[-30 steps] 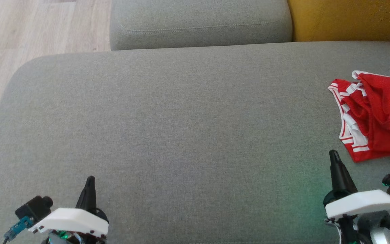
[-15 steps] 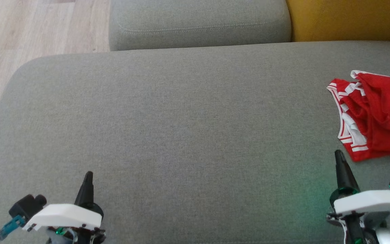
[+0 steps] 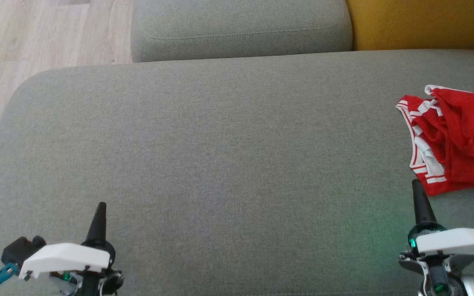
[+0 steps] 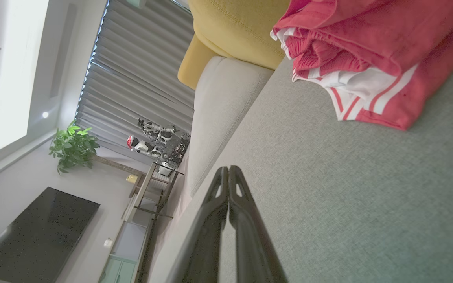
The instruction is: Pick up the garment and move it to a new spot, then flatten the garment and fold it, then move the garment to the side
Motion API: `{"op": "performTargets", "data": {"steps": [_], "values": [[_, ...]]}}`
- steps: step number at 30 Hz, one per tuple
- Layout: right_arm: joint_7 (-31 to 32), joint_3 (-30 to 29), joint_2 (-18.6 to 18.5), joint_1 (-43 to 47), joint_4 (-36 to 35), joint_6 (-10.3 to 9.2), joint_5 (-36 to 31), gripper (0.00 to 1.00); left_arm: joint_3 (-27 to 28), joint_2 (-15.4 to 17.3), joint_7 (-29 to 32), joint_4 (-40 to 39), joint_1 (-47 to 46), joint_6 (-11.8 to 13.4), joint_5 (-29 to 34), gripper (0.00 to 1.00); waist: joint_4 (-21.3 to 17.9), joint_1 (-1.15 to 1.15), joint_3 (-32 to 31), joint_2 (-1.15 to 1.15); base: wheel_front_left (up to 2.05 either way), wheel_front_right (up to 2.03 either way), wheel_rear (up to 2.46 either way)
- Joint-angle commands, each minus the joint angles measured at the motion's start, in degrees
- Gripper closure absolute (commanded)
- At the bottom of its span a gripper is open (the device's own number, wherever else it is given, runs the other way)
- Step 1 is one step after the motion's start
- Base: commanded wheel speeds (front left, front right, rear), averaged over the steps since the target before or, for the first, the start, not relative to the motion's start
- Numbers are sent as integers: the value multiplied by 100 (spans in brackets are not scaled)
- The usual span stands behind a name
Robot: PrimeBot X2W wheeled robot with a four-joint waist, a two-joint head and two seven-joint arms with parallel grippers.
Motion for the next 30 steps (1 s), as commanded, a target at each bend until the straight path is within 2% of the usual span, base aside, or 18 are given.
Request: {"op": "performTargets", "data": {"steps": [1, 30], "values": [[29, 32, -128, -348, -159, -3, 231, 100, 221, 22, 56, -154, -353, -57, -189, 100, -3, 0, -1, 0, 0, 0, 0], [151, -124, -129, -573, 78, -5, 2142, 100, 707, -105, 533, -147, -563, -394, -1893, 100, -48, 0, -15, 0, 0, 0, 0]]}}
